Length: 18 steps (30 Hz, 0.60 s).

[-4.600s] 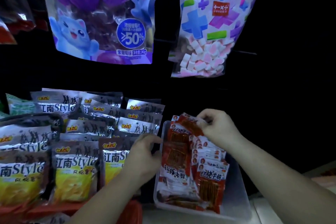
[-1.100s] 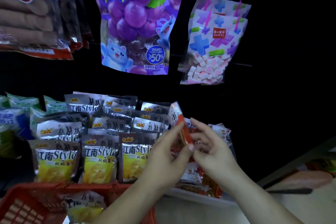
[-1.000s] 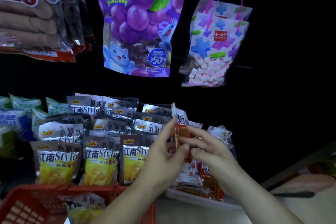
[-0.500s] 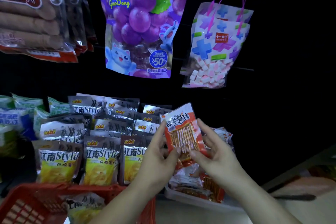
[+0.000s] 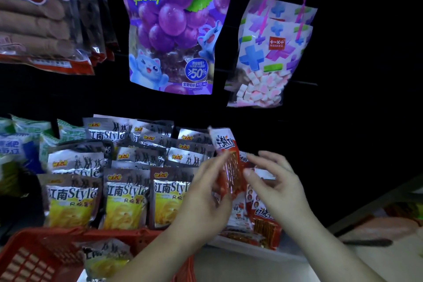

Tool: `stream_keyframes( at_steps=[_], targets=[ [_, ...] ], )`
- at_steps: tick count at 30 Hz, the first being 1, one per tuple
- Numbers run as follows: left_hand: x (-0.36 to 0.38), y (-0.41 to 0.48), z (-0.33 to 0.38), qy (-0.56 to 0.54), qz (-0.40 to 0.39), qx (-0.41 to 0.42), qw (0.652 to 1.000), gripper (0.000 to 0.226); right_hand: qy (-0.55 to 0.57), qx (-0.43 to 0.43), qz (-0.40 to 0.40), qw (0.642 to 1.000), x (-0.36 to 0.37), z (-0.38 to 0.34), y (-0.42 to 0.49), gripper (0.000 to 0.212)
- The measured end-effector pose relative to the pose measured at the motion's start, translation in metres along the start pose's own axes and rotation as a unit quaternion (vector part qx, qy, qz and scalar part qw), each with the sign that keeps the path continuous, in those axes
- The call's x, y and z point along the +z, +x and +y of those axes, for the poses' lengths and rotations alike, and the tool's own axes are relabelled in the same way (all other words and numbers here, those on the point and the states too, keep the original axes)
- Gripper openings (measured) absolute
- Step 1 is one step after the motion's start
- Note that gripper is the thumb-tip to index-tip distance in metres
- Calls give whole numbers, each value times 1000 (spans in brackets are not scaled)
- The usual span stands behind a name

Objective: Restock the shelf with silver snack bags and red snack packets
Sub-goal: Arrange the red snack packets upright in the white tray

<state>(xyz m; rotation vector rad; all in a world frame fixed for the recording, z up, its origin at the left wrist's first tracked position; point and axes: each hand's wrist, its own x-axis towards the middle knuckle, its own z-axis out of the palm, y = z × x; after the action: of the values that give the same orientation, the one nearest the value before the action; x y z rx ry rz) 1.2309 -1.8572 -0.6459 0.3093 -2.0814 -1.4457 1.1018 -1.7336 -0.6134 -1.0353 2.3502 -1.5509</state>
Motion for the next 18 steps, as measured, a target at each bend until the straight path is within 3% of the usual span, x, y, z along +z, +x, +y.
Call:
stream_keyframes(
  at_steps=[3,5,8,11,13,18],
  targets=[
    [10,-9,6,118,-40,91,988,69,246,96,-62,963,6,-14,-1,38],
    [17,-14,8,109,-56,97,988,40,285,127,-49,949,8,-17,-1,29],
    [17,-14,-3,50,-22,25,998,21,262,147,-16,954,5,-9,-1,29],
    [12,-2,-20,34,56,-43,997,27,247,160,-59,954,2,-2,-4,32],
    [14,6,-28,-59,59,-111,990,33,246,172,-84,950,3,3,-5,33],
    [20,24,-50,-69,45,-141,987,39,111,117,5,987,-6,17,24,52]
  ],
)
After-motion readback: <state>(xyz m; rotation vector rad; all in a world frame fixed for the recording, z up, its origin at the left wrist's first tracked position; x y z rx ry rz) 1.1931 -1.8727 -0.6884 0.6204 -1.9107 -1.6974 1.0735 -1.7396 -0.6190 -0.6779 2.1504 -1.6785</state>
